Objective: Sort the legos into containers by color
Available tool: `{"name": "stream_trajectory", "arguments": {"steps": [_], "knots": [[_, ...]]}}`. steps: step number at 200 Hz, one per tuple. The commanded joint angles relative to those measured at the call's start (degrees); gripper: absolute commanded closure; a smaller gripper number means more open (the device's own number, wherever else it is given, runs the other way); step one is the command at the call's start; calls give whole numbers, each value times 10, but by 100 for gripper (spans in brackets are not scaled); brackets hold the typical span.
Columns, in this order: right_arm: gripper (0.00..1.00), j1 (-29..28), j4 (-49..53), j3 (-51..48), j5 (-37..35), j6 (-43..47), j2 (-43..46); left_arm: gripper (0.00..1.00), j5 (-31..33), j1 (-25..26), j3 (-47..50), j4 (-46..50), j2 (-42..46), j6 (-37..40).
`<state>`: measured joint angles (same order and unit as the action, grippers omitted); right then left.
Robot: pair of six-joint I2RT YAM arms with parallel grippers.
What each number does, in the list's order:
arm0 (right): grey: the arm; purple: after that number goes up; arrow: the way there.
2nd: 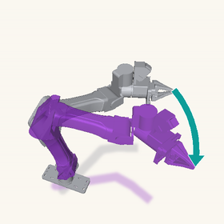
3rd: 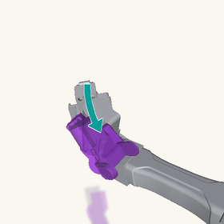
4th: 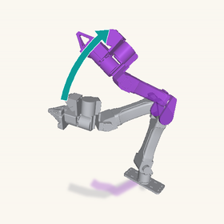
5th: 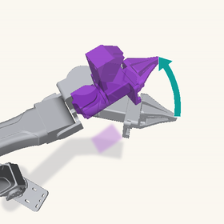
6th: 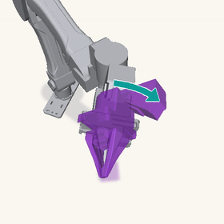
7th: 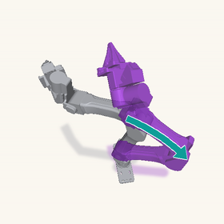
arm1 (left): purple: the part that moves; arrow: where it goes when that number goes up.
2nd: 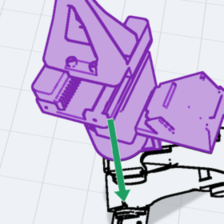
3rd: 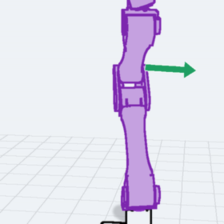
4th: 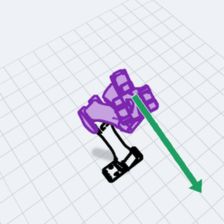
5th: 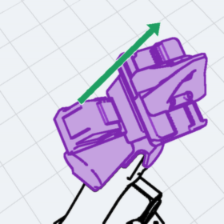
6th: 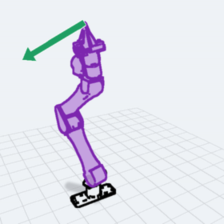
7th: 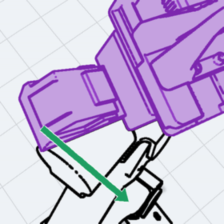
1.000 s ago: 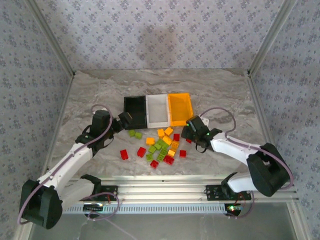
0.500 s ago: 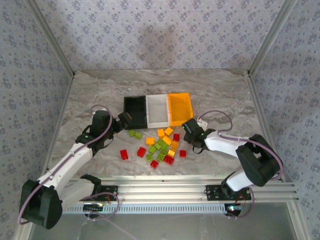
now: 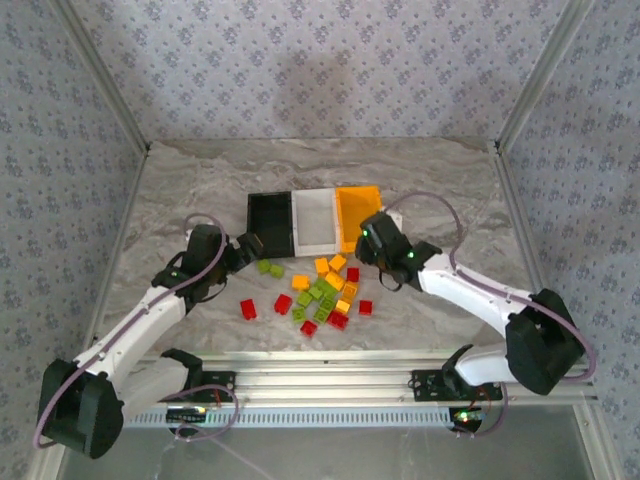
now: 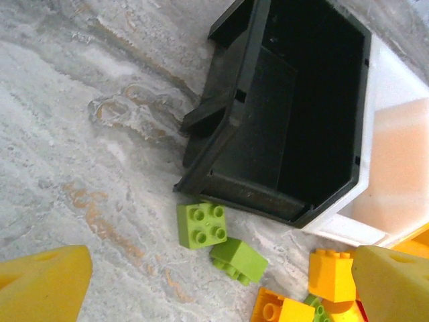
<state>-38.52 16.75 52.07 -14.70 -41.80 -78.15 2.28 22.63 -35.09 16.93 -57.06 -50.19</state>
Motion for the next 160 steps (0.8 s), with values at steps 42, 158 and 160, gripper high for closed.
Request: {"name": "stream_trajectory", "arguments": {"steps": [42,158,160], "knots": [[62,61,23,181,40,99,-197,1,6,3,-26,62,36,16],[20,141,-19,150,81,103,-160,1,0,2,-17,103,71,33],[20,146,-21,146,88,104,-159,0,-1,2,-17,102,71,33]]}}
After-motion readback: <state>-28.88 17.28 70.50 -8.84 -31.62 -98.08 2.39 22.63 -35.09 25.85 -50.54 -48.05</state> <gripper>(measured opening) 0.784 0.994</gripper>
